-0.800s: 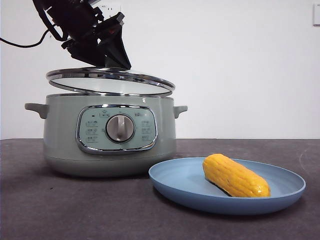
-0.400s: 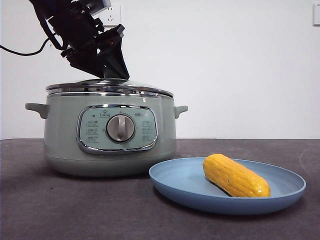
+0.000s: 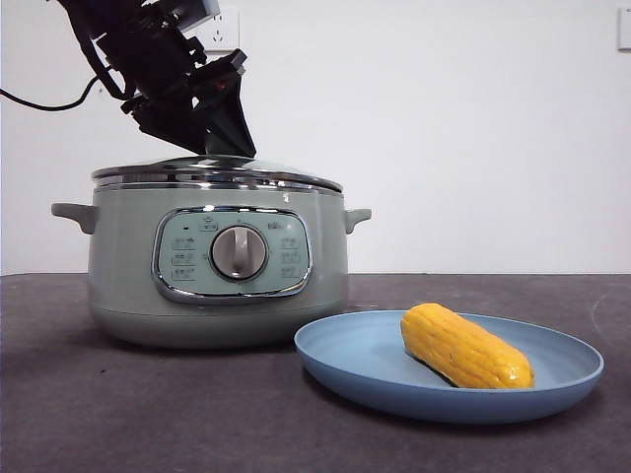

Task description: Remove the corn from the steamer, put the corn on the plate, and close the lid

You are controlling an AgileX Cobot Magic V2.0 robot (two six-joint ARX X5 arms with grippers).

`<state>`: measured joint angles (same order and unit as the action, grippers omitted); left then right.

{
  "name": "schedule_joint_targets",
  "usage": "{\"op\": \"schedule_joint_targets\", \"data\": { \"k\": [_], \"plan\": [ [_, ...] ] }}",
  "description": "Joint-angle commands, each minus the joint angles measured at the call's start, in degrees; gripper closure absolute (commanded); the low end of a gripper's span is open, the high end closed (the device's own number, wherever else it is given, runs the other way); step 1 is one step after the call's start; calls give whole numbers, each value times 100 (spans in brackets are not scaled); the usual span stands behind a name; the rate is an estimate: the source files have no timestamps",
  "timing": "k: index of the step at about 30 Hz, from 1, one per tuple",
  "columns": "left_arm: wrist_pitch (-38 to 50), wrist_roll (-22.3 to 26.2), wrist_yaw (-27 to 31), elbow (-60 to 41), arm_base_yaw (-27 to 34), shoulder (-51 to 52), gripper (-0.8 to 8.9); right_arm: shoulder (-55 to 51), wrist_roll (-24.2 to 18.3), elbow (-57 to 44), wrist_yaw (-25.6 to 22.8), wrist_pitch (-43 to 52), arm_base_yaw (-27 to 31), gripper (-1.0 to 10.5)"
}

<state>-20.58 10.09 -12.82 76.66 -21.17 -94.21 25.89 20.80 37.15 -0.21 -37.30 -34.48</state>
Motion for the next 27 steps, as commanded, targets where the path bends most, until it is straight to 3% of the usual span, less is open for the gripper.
{"op": "schedule_joint_targets", "data": {
  "k": [1,11,15,25,27],
  "plan": [
    [24,66,33,13,-11,-247,821,-13,17,-22,-11,33,-13,380],
    [-37,216,199,13,-11,-313,821,-13,15,-22,-11,33,-13,380],
    [-146,522,404,13,-11,-313,821,-13,15,-22,-11,33,-13,380],
    [-396,452,181,13,-11,-313,812,-11,13,-22,-9,33,-13,380],
    [-505,426,184,13,-11,-313,766,-11,11,-22,-7,33,-13,380]
  ]
}}
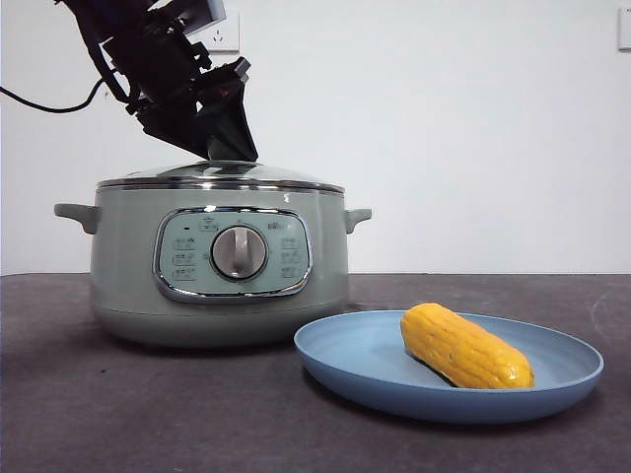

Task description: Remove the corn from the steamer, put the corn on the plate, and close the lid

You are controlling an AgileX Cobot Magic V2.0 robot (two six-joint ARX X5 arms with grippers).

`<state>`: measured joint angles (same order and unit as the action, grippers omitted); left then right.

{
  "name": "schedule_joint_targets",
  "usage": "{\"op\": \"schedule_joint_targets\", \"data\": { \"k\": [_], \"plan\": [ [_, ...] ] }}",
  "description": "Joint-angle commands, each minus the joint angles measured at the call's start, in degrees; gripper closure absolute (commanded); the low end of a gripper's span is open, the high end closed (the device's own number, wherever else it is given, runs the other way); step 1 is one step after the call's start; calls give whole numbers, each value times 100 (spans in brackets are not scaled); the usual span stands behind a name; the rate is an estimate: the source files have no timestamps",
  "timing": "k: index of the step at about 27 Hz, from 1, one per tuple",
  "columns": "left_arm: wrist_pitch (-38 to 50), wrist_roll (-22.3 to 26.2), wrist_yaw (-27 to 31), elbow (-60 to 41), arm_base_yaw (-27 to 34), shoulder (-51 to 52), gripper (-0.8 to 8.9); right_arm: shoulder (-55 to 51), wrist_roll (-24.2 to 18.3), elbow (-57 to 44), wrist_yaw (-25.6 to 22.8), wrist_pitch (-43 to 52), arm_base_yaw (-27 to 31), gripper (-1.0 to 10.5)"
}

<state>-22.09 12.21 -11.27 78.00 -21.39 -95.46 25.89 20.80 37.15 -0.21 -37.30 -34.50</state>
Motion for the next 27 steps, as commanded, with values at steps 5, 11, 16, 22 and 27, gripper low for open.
{"op": "schedule_joint_targets", "data": {
  "k": [5,11,16,22,27],
  "plan": [
    [-455,-4,31,-111,11,-184,336,-11,-24,-22,31,22,-11,380],
    [-511,-20,42,-103,11,-90,314,-11,-31,-22,31,-142,-11,380],
    [-538,-22,59,-101,11,199,314,-13,-92,-22,31,-201,-11,380],
    [-979,-63,59,-101,11,855,314,-13,-138,-22,144,-201,-11,380],
    [-1808,-361,44,-101,0,1670,315,-11,-339,-22,192,-232,-11,380]
  ]
}}
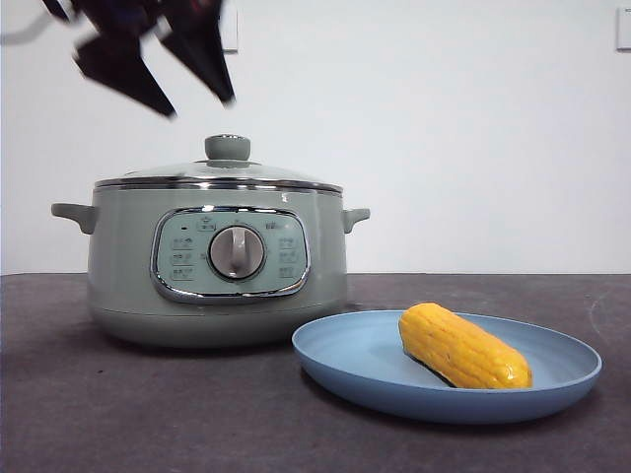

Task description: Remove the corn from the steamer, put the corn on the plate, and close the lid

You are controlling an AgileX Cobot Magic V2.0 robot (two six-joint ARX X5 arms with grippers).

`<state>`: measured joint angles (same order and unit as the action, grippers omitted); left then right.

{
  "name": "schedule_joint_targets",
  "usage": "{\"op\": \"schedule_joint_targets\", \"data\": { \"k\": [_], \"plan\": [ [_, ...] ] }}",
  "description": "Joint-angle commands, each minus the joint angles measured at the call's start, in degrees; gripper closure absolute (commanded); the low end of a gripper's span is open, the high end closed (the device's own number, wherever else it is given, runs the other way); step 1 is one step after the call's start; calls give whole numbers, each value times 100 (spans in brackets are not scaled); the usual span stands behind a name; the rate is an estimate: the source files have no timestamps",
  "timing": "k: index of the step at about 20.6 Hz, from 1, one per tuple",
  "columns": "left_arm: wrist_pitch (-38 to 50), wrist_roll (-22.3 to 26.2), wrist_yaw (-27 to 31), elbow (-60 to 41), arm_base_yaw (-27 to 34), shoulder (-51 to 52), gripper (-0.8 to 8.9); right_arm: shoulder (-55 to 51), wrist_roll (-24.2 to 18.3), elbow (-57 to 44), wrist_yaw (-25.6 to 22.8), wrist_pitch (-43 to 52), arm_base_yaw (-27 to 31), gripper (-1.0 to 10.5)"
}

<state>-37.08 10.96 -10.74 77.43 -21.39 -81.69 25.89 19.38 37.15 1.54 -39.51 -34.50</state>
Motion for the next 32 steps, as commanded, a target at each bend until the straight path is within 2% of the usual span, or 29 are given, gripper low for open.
{"op": "schedule_joint_targets", "data": {
  "k": [1,8,13,18,21,25,26,32],
  "plan": [
    [-575,-302,-13,-44,0,522,315,-11,-238,-22,85,-28,-11,380],
    [-2227,-372,-94,-44,0,1764,315,-2,-494,-22,625,-323,-11,381],
    [-3359,-387,-697,-44,0,2428,315,-2,-595,-22,911,-599,-11,383],
    [-3904,-387,-1049,-44,0,2763,322,0,-595,-22,1038,-599,-11,398],
    [-4004,-387,-1078,-44,0,2802,476,0,-592,-22,1036,-599,-11,580],
    [-4057,-387,-1078,-44,0,2800,838,0,-592,-22,1040,-599,-11,923],
    [-4054,-385,-1080,-44,0,2800,817,0,-592,-22,1040,-599,-11,972],
    [-4050,-385,-1062,-44,0,2800,818,-2,-592,-22,1032,-599,-11,946]
  ]
}}
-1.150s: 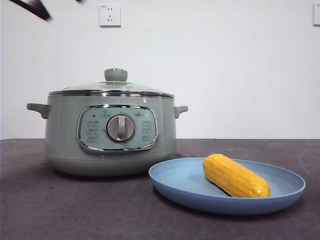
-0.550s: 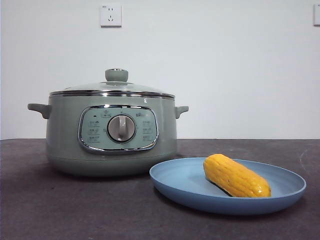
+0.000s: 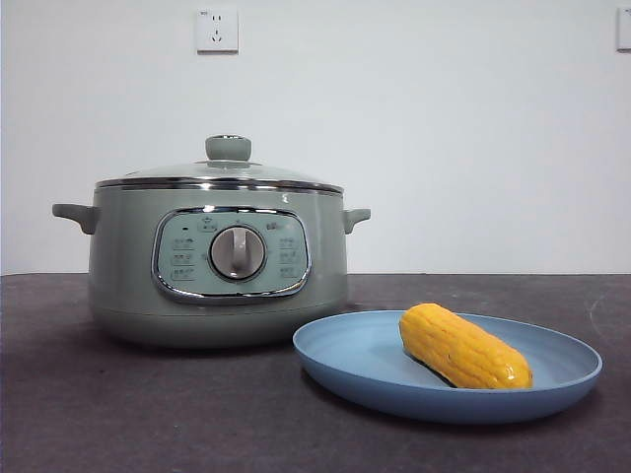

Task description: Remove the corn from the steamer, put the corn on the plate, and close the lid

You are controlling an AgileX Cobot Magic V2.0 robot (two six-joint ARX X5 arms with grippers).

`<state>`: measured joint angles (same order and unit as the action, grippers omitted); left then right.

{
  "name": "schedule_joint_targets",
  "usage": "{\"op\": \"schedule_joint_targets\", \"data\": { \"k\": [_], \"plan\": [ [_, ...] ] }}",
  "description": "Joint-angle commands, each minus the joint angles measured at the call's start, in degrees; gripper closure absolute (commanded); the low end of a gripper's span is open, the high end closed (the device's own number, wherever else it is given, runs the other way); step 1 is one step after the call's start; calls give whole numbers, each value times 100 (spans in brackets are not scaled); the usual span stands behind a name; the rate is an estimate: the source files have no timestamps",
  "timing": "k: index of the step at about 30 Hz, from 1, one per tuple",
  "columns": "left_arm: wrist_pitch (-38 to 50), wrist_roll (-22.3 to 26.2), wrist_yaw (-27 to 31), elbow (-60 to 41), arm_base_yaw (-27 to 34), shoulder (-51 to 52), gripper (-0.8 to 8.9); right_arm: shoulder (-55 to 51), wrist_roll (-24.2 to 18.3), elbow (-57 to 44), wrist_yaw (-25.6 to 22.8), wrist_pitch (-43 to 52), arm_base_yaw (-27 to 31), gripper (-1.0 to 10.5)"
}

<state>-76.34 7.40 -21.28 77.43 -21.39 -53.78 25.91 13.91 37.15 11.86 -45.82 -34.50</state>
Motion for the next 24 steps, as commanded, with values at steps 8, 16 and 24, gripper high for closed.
{"op": "schedule_joint_targets", "data": {
  "k": [8,16,24],
  "plan": [
    [-127,-28,15,-44,0,7,818,-4,-46,-22,-17,31,-11,946],
    [-127,-26,17,-44,0,-4,818,-4,-46,-22,-17,31,-11,946],
    [-44,-11,17,-44,-13,-4,818,-4,-46,-22,-17,33,-11,946]
  ]
}}
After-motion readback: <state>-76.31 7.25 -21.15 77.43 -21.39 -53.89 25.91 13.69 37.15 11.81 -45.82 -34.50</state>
